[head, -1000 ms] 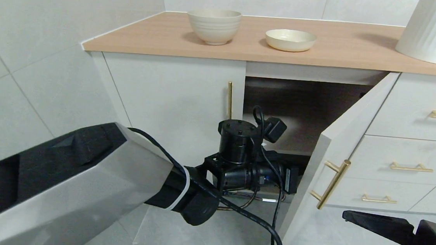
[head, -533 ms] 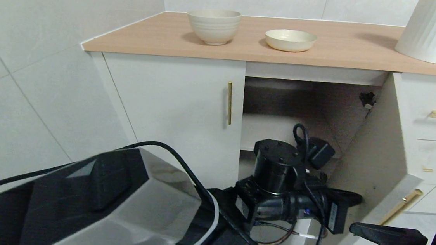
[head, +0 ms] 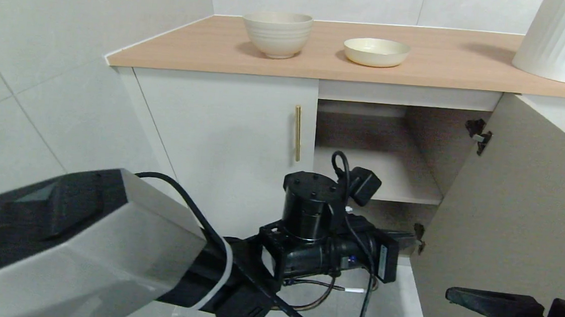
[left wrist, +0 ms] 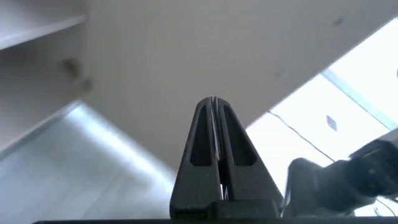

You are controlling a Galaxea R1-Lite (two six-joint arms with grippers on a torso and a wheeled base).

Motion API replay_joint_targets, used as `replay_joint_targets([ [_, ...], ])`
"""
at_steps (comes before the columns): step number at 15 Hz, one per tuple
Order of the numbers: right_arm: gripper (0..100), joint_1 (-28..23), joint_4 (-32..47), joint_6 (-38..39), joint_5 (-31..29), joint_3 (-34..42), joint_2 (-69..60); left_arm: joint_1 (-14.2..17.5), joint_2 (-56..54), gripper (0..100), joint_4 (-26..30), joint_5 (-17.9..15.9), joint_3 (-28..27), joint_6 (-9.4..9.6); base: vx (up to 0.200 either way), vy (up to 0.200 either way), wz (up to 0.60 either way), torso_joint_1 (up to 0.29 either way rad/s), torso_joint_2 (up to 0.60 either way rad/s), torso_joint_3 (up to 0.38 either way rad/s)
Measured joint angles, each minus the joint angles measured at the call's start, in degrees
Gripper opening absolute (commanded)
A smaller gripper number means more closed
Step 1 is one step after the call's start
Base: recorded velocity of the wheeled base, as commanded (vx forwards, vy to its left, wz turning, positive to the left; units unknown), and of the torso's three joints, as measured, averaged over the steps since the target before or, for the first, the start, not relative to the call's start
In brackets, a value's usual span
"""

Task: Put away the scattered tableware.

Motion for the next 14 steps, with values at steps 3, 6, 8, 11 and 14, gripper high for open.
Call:
replay_joint_targets([
  [3,100,-4.85,-2.02,-0.59,-0.13,-1.22,6.73,3.67,-6.89,0,0.33,-0.04,8.59,0.29,0.0,0.0,0.0,0.0,0.0,0.0],
  [6,100,-8.7,-4.66,-3.27,-0.73,-4.61,15.41,8.44,-16.09,0,3.94,-0.04,15.14,0.4,0.0,0.0,0.0,0.0,0.0,0.0],
  [8,100,-11.17,-5.25,-8.11,-3.88,-8.66,23.05,12.57,-24.03,0,11.8,-0.04,17.7,0.44,0.0,0.0,0.0,0.0,0.0,0.0],
  [11,100,-13.14,-4.51,-12.7,-14.92,-19.86,34.49,19.98,-37.07,0,28.98,0.02,19.19,2.97,0.0,0.0,0.0,0.0,0.0,0.0],
  [14,100,-13.64,4.77,-13.53,-22.88,-31.38,41.91,29.16,-48.84,0,39.0,-0.04,20.72,6.78,0.0,0.0,0.0,0.0,0.0,0.0],
])
